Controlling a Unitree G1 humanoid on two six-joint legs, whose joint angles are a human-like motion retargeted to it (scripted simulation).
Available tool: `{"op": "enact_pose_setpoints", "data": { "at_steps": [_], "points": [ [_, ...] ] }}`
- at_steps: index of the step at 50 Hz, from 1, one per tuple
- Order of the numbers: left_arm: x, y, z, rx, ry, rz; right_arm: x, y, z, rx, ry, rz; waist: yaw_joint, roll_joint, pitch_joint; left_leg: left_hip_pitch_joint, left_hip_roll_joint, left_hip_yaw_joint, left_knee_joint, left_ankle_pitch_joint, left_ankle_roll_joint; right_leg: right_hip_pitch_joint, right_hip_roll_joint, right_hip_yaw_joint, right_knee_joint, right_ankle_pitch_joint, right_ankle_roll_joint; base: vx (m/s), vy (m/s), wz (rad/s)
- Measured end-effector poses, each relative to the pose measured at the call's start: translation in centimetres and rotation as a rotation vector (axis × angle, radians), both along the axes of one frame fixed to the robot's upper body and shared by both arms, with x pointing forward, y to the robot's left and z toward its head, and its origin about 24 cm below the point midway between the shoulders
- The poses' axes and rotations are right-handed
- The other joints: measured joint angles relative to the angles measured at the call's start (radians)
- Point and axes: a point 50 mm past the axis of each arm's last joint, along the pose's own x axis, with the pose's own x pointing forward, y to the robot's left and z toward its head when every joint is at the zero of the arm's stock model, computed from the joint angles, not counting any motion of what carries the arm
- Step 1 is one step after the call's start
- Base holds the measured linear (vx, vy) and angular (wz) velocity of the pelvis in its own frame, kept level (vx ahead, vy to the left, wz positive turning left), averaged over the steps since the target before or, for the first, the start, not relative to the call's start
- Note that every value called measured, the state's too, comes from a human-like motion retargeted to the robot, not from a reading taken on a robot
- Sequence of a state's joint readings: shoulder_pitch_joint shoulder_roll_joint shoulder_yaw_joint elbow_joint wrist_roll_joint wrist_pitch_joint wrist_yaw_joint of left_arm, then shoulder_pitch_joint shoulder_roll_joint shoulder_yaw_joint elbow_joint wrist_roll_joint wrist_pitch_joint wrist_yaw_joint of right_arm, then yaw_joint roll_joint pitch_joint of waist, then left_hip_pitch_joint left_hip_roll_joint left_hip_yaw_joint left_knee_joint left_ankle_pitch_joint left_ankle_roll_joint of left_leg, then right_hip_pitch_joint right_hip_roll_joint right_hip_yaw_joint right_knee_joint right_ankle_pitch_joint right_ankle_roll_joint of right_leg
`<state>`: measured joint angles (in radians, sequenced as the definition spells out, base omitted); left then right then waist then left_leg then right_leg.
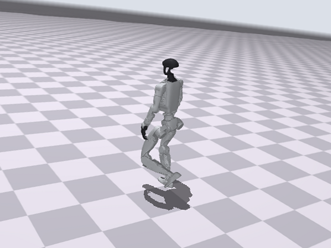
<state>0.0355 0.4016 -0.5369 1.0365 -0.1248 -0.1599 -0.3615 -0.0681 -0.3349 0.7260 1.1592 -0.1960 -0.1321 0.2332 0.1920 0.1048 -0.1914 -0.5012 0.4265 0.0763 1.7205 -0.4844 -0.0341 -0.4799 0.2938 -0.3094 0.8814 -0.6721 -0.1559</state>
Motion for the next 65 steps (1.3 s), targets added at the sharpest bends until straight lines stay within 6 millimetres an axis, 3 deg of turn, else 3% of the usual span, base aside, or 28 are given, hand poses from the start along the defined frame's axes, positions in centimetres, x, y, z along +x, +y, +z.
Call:
{"op": "enact_pose_setpoints", "data": {
  "at_steps": [7, 15, 21, 25, 28, 32, 35, 39, 43, 50, 53, 55, 57, 61, 63, 65],
  "points": [
    [-1.4, -0.8, -0.8, 0.009, 0.089, -0.066, 0.5, -0.1, 0.3, 0.005, -0.02, 0.018, -0.035, 0.022, -0.005, 0.089, -0.081, -0.01, -0.02, 0.027, -0.02, -0.015, 0.006, 0.015, 0.027, 0.002, -0.01, 0.0, 0.0, 0.0],
    [-3.0, -1.3, -1.4, 0.002, 0.151, -0.065, 3.5, -0.6, 1.6, 0.02, -0.125, 0.001, -0.085, 0.068, -0.004, 0.209, -0.169, 0.008, -0.105, 0.005, -0.063, -0.035, 0.006, -0.004, 0.017, 0.042, -0.001, -0.11, 0.02, 0.13],
    [-3.1, -1.2, -1.4, -0.005, 0.134, -0.023, 4.6, -0.9, 2.3, 0.038, -0.186, -0.05, -0.109, 0.093, -0.006, 0.279, -0.232, 0.012, -0.276, -0.115, -0.074, -0.067, -0.001, -0.017, -0.03, 0.125, 0.035, -0.25, 0.03, 0.11],
    [-2.3, -1.3, -1.1, -0.016, 0.088, -0.014, 5.7, -1.3, 2.8, 0.039, -0.231, -0.082, -0.124, 0.085, -0.002, 0.312, -0.275, 0.034, -0.448, -0.251, -0.036, -0.111, -0.028, -0.009, -0.055, 0.187, 0.079, -0.35, 0.02, 0.12],
    [-1.0, -1.6, -0.7, -0.02, 0.029, -0.028, 6.6, -1.6, 3.3, 0.037, -0.266, -0.102, -0.153, 0.021, 0.004, 0.308, -0.357, 0.089, -0.614, -0.311, 0.029, -0.187, -0.108, 0.046, -0.025, 0.228, 0.145, -0.46, 0.03, 0.43],
    [1.0, -1.8, 0.1, -0.013, -0.069, -0.056, 8.0, -1.6, 3.9, 0.042, -0.313, -0.128, -0.22, -0.116, -0.003, 0.298, -0.531, 0.185, -0.881, -0.29, 0.108, -0.357, -0.241, 0.229, 0.063, 0.259, 0.306, -0.47, 0.03, 0.81],
    [2.3, -1.6, 0.8, 0.005, -0.136, -0.09, 9.0, -1.2, 4.3, 0.05, -0.35, -0.132, -0.262, -0.185, -0.008, 0.306, -0.627, 0.257, -1.085, -0.261, 0.142, -0.456, -0.343, 0.274, 0.097, 0.219, 0.345, -0.42, -0.02, 0.41],
    [3.1, -1.3, 1.4, 0.031, -0.195, -0.155, 9.8, -0.2, 4.6, 0.064, -0.388, -0.117, -0.301, -0.218, 0.01, 0.297, -0.672, 0.319, -1.213, -0.23, 0.141, -0.523, -0.432, 0.276, 0.164, 0.159, 0.348, -0.34, -0.1, 0.1],
    [2.8, -1.3, 1.8, 0.04, -0.21, -0.252, 10.0, 0.6, 4.6, 0.071, -0.399, -0.078, -0.333, -0.233, 0.037, 0.261, -0.669, 0.379, -1.193, -0.215, 0.11, -0.54, -0.516, 0.289, 0.3, 0.099, 0.324, -0.29, -0.19, -0.01],
    [2.7, 0.8, 4.0, 0.057, -0.219, -0.519, 10.7, 1.6, 4.9, 0.078, -0.396, 0.006, -0.385, -0.225, 0.021, 0.244, -0.668, 0.378, -1.281, -0.153, 0.087, -0.463, -0.711, 0.276, 0.467, 0.006, 0.267, -0.14, -0.24, 0.03],
    [2.9, 2.0, 5.6, 0.06, -0.218, -0.638, 9.9, 0.8, 4.4, 0.053, -0.349, 0.036, -0.389, -0.234, 0.001, 0.255, -0.665, 0.37, -1.314, -0.13, 0.087, -0.402, -0.808, 0.27, 0.475, -0.016, 0.266, -0.1, -0.29, -0.08],
    [3.2, 3.7, 7.9, 0.075, -0.205, -0.719, 9.0, 0.5, 3.9, 0.05, -0.294, 0.048, -0.371, -0.246, -0.012, 0.355, -0.683, 0.333, -1.511, -0.063, 0.097, -0.32, -0.825, 0.237, 0.427, -0.039, 0.274, -0.03, -0.32, -0.29],
    [3.1, 4.1, 8.5, 0.078, -0.198, -0.757, 7.8, -0.5, 3.4, 0.01, -0.238, 0.065, -0.368, -0.282, -0.017, 0.366, -0.689, 0.349, -1.509, -0.027, 0.087, -0.296, -0.875, 0.266, 0.419, -0.042, 0.292, -0.15, -0.39, -0.25],
    [2.4, 6.1, 10.3, 0.099, -0.138, -0.783, 5.8, -1.8, 2.6, -0.022, -0.145, 0.064, -0.345, -0.36, -0.026, 0.415, -0.679, 0.345, -1.494, -0.026, 0.105, -0.211, -0.871, 0.289, 0.374, -0.115, 0.327, -0.07, -0.4, -0.53],
    [1.2, 7.8, 11.3, 0.108, -0.058, -0.743, 5.0, -1.0, 2.2, 0.023, -0.119, 0.034, -0.3, -0.369, 0.014, 0.425, -0.572, 0.374, -1.321, -0.119, 0.126, -0.103, -0.773, 0.258, 0.321, -0.139, 0.313, -0.05, -0.39, -1.4],
    [-0.7, 8.3, 10.7, 0.086, 0.024, -0.689, 4.6, -0.4, 2.0, 0.063, -0.119, -0.009, -0.276, -0.39, 0.053, 0.392, -0.468, 0.413, -1.083, -0.191, 0.147, -0.039, -0.726, 0.251, 0.316, -0.164, 0.295, -0.12, -0.44, -1.36]
  ]
}}
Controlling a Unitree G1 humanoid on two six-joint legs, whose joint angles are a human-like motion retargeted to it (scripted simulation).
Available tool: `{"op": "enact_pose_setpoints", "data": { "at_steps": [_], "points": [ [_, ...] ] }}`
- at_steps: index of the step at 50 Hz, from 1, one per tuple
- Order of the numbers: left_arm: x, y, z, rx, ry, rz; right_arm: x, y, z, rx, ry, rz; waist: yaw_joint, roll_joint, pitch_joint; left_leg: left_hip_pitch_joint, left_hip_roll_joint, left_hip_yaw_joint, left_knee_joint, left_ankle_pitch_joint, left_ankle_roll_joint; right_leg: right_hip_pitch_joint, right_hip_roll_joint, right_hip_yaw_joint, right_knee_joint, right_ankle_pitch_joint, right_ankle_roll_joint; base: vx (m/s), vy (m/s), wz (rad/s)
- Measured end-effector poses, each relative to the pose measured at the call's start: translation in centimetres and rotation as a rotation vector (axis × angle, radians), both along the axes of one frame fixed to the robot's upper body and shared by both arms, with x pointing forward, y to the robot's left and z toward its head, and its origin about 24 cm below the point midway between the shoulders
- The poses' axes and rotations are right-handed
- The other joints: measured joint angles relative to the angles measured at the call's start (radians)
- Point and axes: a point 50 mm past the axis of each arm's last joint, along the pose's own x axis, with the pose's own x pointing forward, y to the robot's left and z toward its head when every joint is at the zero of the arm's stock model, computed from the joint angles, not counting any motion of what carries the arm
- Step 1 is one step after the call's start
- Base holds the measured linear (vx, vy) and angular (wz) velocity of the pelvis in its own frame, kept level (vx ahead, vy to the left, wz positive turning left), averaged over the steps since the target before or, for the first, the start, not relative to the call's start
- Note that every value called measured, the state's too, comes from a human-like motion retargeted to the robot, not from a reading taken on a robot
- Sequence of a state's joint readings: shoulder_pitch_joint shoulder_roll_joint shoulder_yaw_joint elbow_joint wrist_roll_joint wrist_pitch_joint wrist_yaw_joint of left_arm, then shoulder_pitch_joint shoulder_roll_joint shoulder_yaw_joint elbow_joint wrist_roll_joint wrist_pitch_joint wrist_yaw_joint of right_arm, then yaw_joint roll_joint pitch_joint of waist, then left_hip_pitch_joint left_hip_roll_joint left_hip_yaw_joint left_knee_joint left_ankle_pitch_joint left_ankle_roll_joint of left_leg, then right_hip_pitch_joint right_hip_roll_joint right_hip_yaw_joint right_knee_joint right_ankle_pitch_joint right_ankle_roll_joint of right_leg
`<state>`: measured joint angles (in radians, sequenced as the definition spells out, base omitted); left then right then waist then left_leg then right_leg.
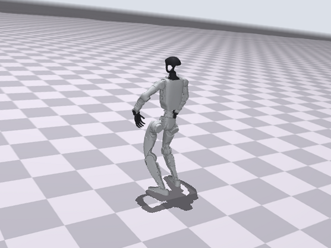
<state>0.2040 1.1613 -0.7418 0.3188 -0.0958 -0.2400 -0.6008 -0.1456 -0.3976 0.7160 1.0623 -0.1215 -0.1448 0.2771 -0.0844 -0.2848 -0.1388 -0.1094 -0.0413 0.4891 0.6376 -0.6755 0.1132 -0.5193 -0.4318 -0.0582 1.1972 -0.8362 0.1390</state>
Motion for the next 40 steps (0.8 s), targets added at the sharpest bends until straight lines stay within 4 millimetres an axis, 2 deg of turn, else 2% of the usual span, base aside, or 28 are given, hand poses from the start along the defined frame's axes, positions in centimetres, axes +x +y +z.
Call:
{"op": "enact_pose_setpoints", "data": {
  "at_steps": [2, 3, 4, 5, 7, 9, 11, 13, 15, 18, 21, 24, 30, 32, 34, 38, 40],
  "points": [
    [-3.2, 0.3, -1.3, 0.007, 0.113, 0.09, -0.2, 1.5, 0.0, 0.071, -0.014, -0.036, 0.043, 0.12, 0.051, -0.144, 0.349, -0.046, 0.461, -0.139, 0.02, 0.087, 0.235, -0.089, -0.044, -0.008, -0.078, -0.14, -0.49, -1.68],
    [-5.1, -0.1, -2.3, -0.001, 0.18, 0.132, -0.3, 2.0, 0.0, 0.097, -0.023, -0.049, 0.062, 0.183, 0.062, -0.195, 0.491, -0.091, 0.608, -0.168, 0.033, 0.113, 0.35, -0.117, -0.078, -0.007, -0.117, -0.03, -0.46, -1.74],
    [-7.0, -0.8, -3.3, -0.012, 0.253, 0.166, -0.4, 2.5, 0.0, 0.119, -0.029, -0.057, 0.077, 0.228, 0.074, -0.232, 0.593, -0.133, 0.72, -0.184, 0.053, 0.135, 0.44, -0.128, -0.107, -0.008, -0.148, 0.06, -0.43, -1.63],
    [-9.1, -1.7, -4.3, -0.026, 0.329, 0.195, -0.7, 2.9, 0.0, 0.138, -0.034, -0.064, 0.091, 0.265, 0.086, -0.262, 0.675, -0.173, 0.815, -0.195, 0.076, 0.155, 0.518, -0.13, -0.134, -0.01, -0.175, 0.11, -0.39, -1.51],
    [-13.3, -4.9, -6.6, -0.072, 0.505, 0.219, -1.7, 3.5, -0.2, 0.156, -0.023, -0.047, 0.12, 0.343, 0.113, -0.319, 0.789, -0.269, 0.954, -0.197, 0.109, 0.216, 0.664, -0.115, -0.211, 0.004, -0.22, 0.16, -0.34, -1.36],
    [-16.7, -9.2, -8.3, -0.143, 0.67, 0.208, -3.2, 3.6, -0.6, 0.159, 0.014, -0.014, 0.145, 0.396, 0.139, -0.363, 0.82, -0.34, 1.045, -0.197, 0.126, 0.275, 0.756, -0.085, -0.271, 0.017, -0.241, 0.21, -0.24, -1.02],
    [-18.9, -13.8, -9.2, -0.228, 0.799, 0.186, -5.2, 3.6, -1.0, 0.159, 0.072, 0.015, 0.165, 0.429, 0.159, -0.402, 0.784, -0.38, 1.095, -0.197, 0.129, 0.32, 0.8, -0.054, -0.313, 0.029, -0.243, 0.25, -0.12, -0.6],
    [-19.7, -17.6, -9.5, -0.308, 0.873, 0.175, -7.3, 3.7, -1.5, 0.166, 0.143, 0.036, 0.177, 0.441, 0.171, -0.445, 0.704, -0.389, 1.108, -0.197, 0.12, 0.344, 0.805, -0.034, -0.332, 0.037, -0.23, 0.27, -0.02, -0.23],
    [-19.7, -20.1, -9.6, -0.366, 0.906, 0.175, -9.3, 3.9, -1.9, 0.177, 0.217, 0.046, 0.184, 0.44, 0.174, -0.494, 0.613, -0.375, 1.082, -0.197, 0.108, 0.351, 0.789, -0.023, -0.339, 0.042, -0.211, 0.29, 0.05, 0.05],
    [-18.7, -21.7, -9.9, -0.405, 0.899, 0.208, -12.0, 4.2, -2.3, 0.191, 0.318, 0.036, 0.191, 0.431, 0.157, -0.573, 0.49, -0.333, 0.975, -0.197, 0.077, 0.344, 0.748, -0.021, -0.341, 0.041, -0.184, 0.3, 0.09, 0.26],
    [-17.6, -21.7, -10.3, -0.4, 0.864, 0.268, -13.9, 4.3, -2.6, 0.197, 0.393, 0.005, 0.187, 0.423, 0.113, -0.656, 0.401, -0.281, 0.802, -0.194, 0.04, 0.322, 0.7, -0.033, -0.358, 0.036, -0.168, 0.32, 0.12, 0.45],
    [-16.3, -20.9, -10.9, -0.37, 0.812, 0.334, -15.1, 3.8, -2.8, 0.183, 0.445, -0.033, 0.168, 0.413, 0.038, -0.738, 0.329, -0.204, 0.573, -0.168, 0.001, 0.274, 0.638, -0.061, -0.375, 0.032, -0.156, 0.3, 0.14, 0.7],
    [-13.8, -18.2, -11.7, -0.299, 0.703, 0.451, -15.0, 1.9, -3.0, 0.128, 0.457, -0.117, 0.119, 0.385, -0.155, -0.794, 0.199, 0.005, 0.072, -0.063, -0.04, 0.127, 0.523, -0.103, -0.374, 0.013, -0.14, 0.32, 0.19, 0.72],
    [-13.6, -17.6, -11.9, -0.28, 0.687, 0.475, -14.9, 1.3, -3.0, 0.109, 0.452, -0.145, 0.104, 0.38, -0.178, -0.804, 0.21, 0.047, 0.111, -0.062, -0.05, 0.118, 0.502, -0.095, -0.315, -0.013, -0.136, 0.39, 0.19, 0.5],
    [-13.1, -16.7, -12.0, -0.259, 0.661, 0.512, -14.3, 0.8, -3.0, 0.095, 0.433, -0.175, 0.103, 0.362, -0.204, -0.769, 0.187, 0.093, 0.058, -0.027, -0.036, 0.116, 0.487, -0.071, -0.291, -0.015, -0.127, 0.44, 0.19, 0.38],
    [-13.3, -16.0, -12.0, -0.249, 0.66, 0.584, -14.2, -0.2, -2.9, 0.069, 0.419, -0.239, 0.08, 0.303, -0.239, -0.756, 0.172, 0.152, 0.188, -0.009, -0.01, 0.123, 0.413, -0.058, -0.149, -0.019, -0.088, 0.48, 0.15, 0.65],
    [-13.5, -15.2, -11.9, -0.244, 0.673, 0.625, -14.4, -0.2, -2.9, 0.076, 0.424, -0.29, 0.057, 0.212, -0.212, -0.64, 0.045, 0.201, 0.12, 0.016, 0.028, 0.178, 0.313, -0.026, -0.058, -0.003, -0.03, 0.53, 0.19, 1.15]
  ]
}}
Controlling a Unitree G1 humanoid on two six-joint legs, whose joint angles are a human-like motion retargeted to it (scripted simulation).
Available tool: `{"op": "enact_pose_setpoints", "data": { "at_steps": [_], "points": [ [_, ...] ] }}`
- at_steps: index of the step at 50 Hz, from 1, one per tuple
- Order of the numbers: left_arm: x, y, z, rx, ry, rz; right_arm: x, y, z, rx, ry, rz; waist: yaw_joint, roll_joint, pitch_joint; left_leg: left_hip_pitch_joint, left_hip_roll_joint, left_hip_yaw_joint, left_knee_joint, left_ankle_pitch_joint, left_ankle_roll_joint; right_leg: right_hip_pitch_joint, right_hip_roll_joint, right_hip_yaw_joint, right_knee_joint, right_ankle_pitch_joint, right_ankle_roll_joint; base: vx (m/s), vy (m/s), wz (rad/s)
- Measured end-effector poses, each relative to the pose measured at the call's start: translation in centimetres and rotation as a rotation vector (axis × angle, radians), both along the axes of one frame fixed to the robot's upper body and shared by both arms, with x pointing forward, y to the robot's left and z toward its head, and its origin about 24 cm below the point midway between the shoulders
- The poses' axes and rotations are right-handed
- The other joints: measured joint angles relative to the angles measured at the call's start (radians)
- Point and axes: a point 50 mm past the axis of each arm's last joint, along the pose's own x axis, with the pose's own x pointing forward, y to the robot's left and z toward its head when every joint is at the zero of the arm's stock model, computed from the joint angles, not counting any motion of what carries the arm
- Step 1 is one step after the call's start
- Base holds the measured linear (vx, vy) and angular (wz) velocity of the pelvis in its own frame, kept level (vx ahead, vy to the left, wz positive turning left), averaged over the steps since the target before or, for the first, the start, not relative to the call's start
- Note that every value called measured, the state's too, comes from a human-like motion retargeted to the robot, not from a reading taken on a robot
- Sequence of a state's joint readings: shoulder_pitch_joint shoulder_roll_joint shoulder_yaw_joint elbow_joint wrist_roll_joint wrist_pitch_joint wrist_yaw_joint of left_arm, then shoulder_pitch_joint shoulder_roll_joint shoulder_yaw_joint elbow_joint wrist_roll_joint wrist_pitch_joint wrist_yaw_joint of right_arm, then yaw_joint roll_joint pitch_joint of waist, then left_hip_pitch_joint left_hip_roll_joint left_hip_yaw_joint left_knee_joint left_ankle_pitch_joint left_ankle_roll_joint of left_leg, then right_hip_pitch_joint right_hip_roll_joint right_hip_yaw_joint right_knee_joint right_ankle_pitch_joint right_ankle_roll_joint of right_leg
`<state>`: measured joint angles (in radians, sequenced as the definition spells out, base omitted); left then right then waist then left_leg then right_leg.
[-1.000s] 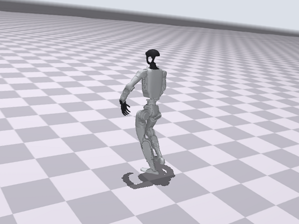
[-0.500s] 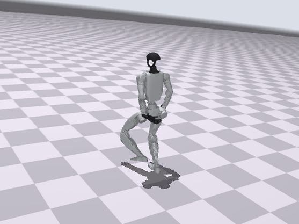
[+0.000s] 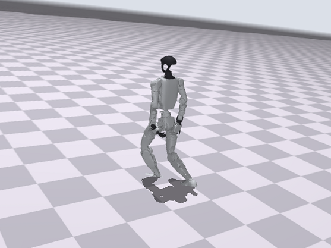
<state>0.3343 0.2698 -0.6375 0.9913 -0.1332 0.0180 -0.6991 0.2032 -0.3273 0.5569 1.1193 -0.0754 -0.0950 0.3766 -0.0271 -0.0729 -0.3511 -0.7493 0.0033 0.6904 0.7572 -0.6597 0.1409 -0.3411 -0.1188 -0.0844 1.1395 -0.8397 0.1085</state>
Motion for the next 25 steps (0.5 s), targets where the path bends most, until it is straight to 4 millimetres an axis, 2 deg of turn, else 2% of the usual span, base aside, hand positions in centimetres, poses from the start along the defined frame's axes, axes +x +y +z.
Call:
{"op": "enact_pose_setpoints", "data": {
  "at_steps": [3, 5, 7, 8, 10, 11, 14, 18, 20, 25],
  "points": [
    [-0.8, -0.5, 0.1, -0.021, 0.038, 0.046, -0.7, -0.3, 0.0, -0.007, 0.024, -0.054, -0.033, -0.082, 0.001, 0.034, -0.082, 0.02, 0.071, -0.005, 0.026, 0.024, -0.107, 0.019, 0.171, 0.107, 0.071, 0.49, 0.07, 1.26],
    [-1.3, -0.1, 0.4, -0.027, 0.067, 0.067, -1.0, 0.1, 0.0, 0.019, 0.051, -0.103, -0.061, -0.194, 0.045, 0.184, -0.295, 0.018, -0.126, 0.053, 0.064, 0.051, -0.236, 0.071, 0.294, 0.241, 0.15, 0.45, 0.11, 1.35],
    [-2.0, -0.8, 0.5, -0.056, 0.095, 0.074, -1.3, 0.5, -0.1, 0.038, 0.067, -0.125, -0.08, -0.244, 0.067, 0.23, -0.358, 0.003, -0.142, 0.072, 0.068, 0.025, -0.297, 0.09, 0.417, 0.359, 0.153, 0.38, -0.05, 1.05],
    [-2.1, -0.7, 0.6, -0.066, 0.107, 0.071, -1.0, 0.9, -0.1, 0.062, 0.071, -0.14, -0.085, -0.276, 0.091, 0.314, -0.442, -0.031, -0.274, 0.116, 0.075, -0.003, -0.332, 0.113, 0.47, 0.416, 0.153, 0.38, -0.02, 0.92],
    [-3.0, -1.6, 0.8, -0.102, 0.137, 0.061, -1.2, 1.8, -0.1, 0.096, 0.083, -0.15, -0.104, -0.313, 0.12, 0.361, -0.503, -0.06, -0.3, 0.137, 0.079, -0.044, -0.398, 0.153, 0.564, 0.438, 0.153, 0.35, 0.0, 0.98],
    [-3.5, -2.1, 1.0, -0.123, 0.155, 0.049, -1.3, 2.3, -0.1, 0.119, 0.086, -0.149, -0.113, -0.32, 0.137, 0.378, -0.517, -0.084, -0.292, 0.132, 0.078, -0.071, -0.421, 0.177, 0.596, 0.417, 0.153, 0.34, 0.02, 0.96],
    [-4.6, -3.2, 1.5, -0.191, 0.2, -0.01, -1.0, 4.0, 0.0, 0.205, 0.083, -0.129, -0.099, -0.276, 0.191, 0.516, -0.527, -0.216, -0.449, 0.172, 0.065, -0.177, -0.392, 0.205, 0.621, 0.352, 0.091, 0.35, 0.04, 0.57],
    [-6.5, -5.3, 2.3, -0.286, 0.256, -0.089, -1.8, 6.9, 0.3, 0.324, 0.095, -0.069, -0.109, -0.257, 0.247, 0.572, -0.527, -0.332, -0.418, 0.164, 0.027, -0.283, -0.388, 0.232, 0.551, 0.209, 0.027, 0.25, -0.07, 1.02],
    [-7.1, -5.9, 2.6, -0.331, 0.276, -0.135, -2.3, 8.3, 0.7, 0.392, 0.108, -0.016, -0.108, -0.216, 0.25, 0.683, -0.526, -0.445, -0.582, 0.22, 0.018, -0.331, -0.322, 0.226, 0.456, 0.162, 0.008, 0.24, -0.06, 0.98],
    [-8.3, -7.3, 3.3, -0.409, 0.304, -0.224, -4.0, 11.3, 1.4, 0.524, 0.165, 0.101, -0.079, -0.204, 0.276, 0.811, -0.5, -0.567, -0.767, 0.347, -0.026, -0.4, -0.166, 0.316, 0.238, 0.12, 0.028, 0.1, -0.07, 0.77]
  ]
}}
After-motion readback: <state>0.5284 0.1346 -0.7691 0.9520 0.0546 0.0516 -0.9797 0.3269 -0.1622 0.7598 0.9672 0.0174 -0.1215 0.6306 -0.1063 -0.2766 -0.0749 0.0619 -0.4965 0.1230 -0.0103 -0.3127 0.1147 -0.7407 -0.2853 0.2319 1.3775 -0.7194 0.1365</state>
